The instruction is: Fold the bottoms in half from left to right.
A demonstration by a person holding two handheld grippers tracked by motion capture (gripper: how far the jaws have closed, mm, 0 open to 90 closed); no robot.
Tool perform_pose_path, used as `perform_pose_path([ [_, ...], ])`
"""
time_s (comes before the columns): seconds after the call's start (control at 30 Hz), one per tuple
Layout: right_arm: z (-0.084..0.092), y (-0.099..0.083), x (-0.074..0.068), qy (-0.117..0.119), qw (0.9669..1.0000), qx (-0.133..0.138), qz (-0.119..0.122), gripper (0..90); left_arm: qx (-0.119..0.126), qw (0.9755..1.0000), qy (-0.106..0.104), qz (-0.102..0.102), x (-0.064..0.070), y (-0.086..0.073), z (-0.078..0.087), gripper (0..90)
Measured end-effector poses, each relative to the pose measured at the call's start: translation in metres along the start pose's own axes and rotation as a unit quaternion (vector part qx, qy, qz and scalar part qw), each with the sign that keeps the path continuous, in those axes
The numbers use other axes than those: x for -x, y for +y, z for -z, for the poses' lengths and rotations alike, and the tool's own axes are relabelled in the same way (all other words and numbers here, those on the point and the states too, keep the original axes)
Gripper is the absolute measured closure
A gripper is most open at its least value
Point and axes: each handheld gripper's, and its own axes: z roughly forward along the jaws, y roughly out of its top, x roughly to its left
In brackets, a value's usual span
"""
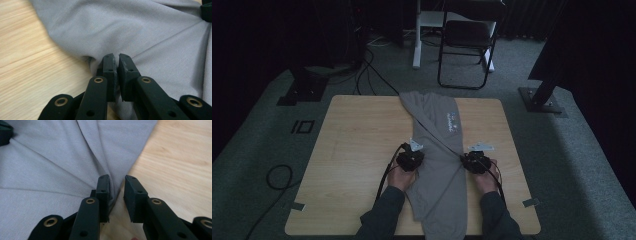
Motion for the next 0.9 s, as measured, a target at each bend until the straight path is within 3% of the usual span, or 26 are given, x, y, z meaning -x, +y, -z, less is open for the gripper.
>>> perform_pose_path([
  [0.23, -0.021, 0.020, -0.018, -0.003, 0.9999, 0.002, 0.011, 75.4, -0.008, 0.9996, 0.026, 0.007, -0.023, 0.002, 0.000, 84.6],
  [0.37, -0.031, 0.030, -0.025, -0.003, 0.9999, 0.003, 0.014, 75.6, -0.008, 0.9990, 0.038, 0.022, -0.037, 0.003, 0.000, 84.5],
  [0.5, -0.036, 0.036, -0.028, -0.003, 0.9999, 0.000, 0.015, 75.0, -0.012, 0.9987, 0.038, 0.032, -0.040, 0.002, 0.003, 82.2],
  [0.57, -0.036, 0.035, -0.027, -0.002, 1.0000, -0.002, 0.009, 70.4, -0.016, 0.9984, 0.045, 0.030, -0.038, 0.002, 0.008, 79.7],
  [0.63, -0.033, 0.032, -0.024, 0.012, 0.9999, -0.004, -0.004, 61.1, -0.015, 0.9987, 0.040, 0.028, -0.038, 0.001, 0.015, 77.2],
  [0.67, -0.033, 0.032, -0.024, 0.012, 0.9999, -0.004, -0.004, 61.1, -0.015, 0.9987, 0.040, 0.028, -0.038, 0.001, 0.015, 75.7],
  [0.73, -0.026, 0.024, -0.021, 0.011, 0.9999, 0.005, -0.007, 58.7, -0.010, 0.9991, 0.032, 0.025, -0.036, -0.005, 0.031, 73.4],
  [0.87, -0.016, 0.016, -0.021, 0.009, 1.0000, 0.002, 0.002, 57.2, 0.003, 0.9992, 0.017, 0.037, -0.036, -0.017, 0.051, 71.3],
  [0.9, -0.014, 0.014, -0.021, 0.011, 0.9999, 0.002, 0.003, 57.2, 0.010, 0.9988, 0.006, 0.047, -0.036, -0.027, 0.063, 71.2],
])
